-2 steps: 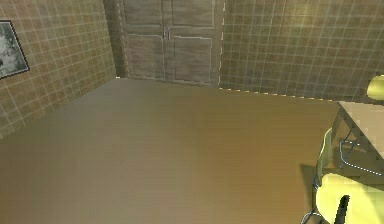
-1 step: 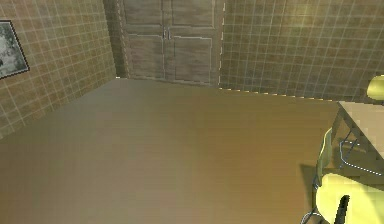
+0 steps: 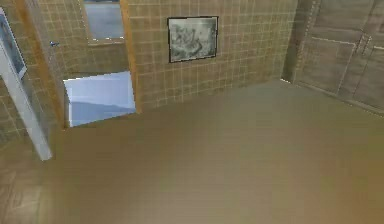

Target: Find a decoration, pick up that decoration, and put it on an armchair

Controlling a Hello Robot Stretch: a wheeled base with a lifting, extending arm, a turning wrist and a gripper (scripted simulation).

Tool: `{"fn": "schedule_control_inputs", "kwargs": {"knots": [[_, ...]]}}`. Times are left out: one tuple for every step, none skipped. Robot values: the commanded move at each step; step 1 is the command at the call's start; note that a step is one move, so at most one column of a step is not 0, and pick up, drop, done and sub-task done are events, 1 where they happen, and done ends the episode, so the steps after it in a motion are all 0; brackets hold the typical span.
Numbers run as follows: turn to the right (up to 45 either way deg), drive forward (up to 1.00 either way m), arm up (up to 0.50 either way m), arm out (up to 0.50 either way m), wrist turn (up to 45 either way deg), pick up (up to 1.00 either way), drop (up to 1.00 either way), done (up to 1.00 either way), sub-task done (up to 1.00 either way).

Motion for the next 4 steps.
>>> {"fn": "schedule_control_inputs", "kwargs": {"knots": [[-24.0,0.0,0.0,0.0,0.0,0.0,0.0,0.0,0.0],[0.0,1.0,0.0,0.0,0.0,0.0,0.0,0.0,0.0],[0.0,1.0,0.0,0.0,0.0,0.0,0.0,0.0,0.0],[-3.0,0.0,0.0,0.0,0.0,0.0,0.0,0.0,0.0]]}}
